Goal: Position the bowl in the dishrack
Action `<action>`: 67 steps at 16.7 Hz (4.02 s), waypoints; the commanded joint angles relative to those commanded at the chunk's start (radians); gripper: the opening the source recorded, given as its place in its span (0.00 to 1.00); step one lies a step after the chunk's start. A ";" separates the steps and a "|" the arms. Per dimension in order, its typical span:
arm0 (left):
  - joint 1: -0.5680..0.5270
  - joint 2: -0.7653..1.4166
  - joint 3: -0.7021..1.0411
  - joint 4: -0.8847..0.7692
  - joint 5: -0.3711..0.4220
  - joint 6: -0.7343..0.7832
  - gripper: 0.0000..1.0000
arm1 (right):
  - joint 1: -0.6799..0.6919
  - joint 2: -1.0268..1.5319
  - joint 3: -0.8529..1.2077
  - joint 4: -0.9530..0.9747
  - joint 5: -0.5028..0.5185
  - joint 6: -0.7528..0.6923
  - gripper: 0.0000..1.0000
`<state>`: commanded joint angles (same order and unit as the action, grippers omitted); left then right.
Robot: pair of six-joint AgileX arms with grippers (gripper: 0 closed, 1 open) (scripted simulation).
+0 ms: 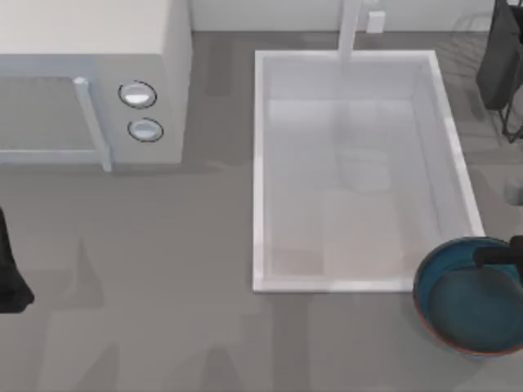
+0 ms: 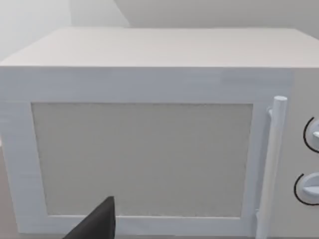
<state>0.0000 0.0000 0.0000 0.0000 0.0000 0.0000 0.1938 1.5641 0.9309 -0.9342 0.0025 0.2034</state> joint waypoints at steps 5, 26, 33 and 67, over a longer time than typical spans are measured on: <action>0.000 0.000 0.000 0.000 0.000 0.000 1.00 | -0.005 -0.040 0.296 -0.380 0.000 -0.004 0.00; 0.000 0.000 0.000 0.000 0.000 0.000 1.00 | -0.288 -0.238 0.459 -0.220 -0.189 -0.052 0.00; 0.000 0.000 0.000 0.000 0.000 0.000 1.00 | -0.621 -0.426 0.310 0.441 -0.448 -0.135 0.00; 0.000 0.000 0.000 0.000 0.000 0.000 1.00 | -0.501 0.233 0.048 1.757 -0.280 -0.187 0.00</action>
<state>0.0000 0.0000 0.0000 0.0000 0.0000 0.0000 -0.3068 1.7970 0.9786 0.8231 -0.2772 0.0162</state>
